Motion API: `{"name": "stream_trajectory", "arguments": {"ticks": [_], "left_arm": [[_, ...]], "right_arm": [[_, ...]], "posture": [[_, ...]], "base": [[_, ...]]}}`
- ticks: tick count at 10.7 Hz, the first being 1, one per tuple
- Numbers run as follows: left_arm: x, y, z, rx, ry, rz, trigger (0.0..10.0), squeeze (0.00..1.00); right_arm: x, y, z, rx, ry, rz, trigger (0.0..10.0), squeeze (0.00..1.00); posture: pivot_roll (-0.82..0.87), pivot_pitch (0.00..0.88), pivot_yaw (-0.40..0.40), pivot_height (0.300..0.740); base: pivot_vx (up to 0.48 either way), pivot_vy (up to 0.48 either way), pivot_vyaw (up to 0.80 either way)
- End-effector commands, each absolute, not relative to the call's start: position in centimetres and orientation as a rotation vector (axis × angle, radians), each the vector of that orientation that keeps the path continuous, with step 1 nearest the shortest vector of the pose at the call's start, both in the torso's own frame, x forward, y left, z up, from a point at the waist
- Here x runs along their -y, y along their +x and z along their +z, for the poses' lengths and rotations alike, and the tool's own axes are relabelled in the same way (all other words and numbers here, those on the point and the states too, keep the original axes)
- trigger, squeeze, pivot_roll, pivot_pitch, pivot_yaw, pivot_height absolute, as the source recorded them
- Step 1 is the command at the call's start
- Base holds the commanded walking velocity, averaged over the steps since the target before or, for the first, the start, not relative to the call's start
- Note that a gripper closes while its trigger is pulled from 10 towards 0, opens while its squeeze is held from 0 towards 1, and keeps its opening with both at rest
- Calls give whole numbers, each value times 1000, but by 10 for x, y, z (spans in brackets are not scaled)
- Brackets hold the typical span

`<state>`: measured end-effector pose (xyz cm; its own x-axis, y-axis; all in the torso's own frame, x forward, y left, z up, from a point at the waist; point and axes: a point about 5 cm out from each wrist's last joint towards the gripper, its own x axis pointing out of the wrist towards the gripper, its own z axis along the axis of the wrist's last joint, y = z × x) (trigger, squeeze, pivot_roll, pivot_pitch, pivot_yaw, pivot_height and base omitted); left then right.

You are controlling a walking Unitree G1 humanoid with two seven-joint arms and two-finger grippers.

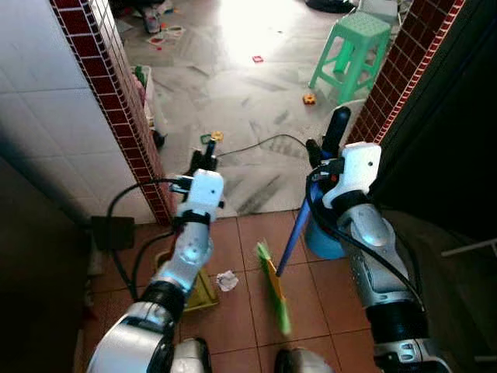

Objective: Sweep floor

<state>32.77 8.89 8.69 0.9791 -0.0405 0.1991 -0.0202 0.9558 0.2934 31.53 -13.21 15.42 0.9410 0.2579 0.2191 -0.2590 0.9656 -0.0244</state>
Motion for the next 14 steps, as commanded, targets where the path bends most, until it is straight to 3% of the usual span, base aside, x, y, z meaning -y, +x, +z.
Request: {"name": "stream_trajectory", "arguments": {"ticks": [1,6,10,13,14], "left_arm": [[-84,325,80,175,264,-20,10000,0],[-57,321,75,106,104,-166,10000,0],[-49,318,66,43,129,-243,10000,0],[-44,316,58,-30,122,-353,10000,0],[-42,314,56,-42,111,-382,10000,0]], "right_arm": [[129,316,170,282,65,282,10000,0],[113,313,166,235,175,394,10000,0],[97,312,180,201,291,564,10000,0],[87,312,209,287,172,693,10000,0],[92,315,230,409,30,667,10000,0]], "posture": [[-105,132,-1,740],[-103,112,4,740],[-106,89,11,740],[-102,75,11,740],[-104,65,13,740]], "base": [[0,0,0],[0,0,0],[0,0,0],[0,0,0],[0,0,0]]}}
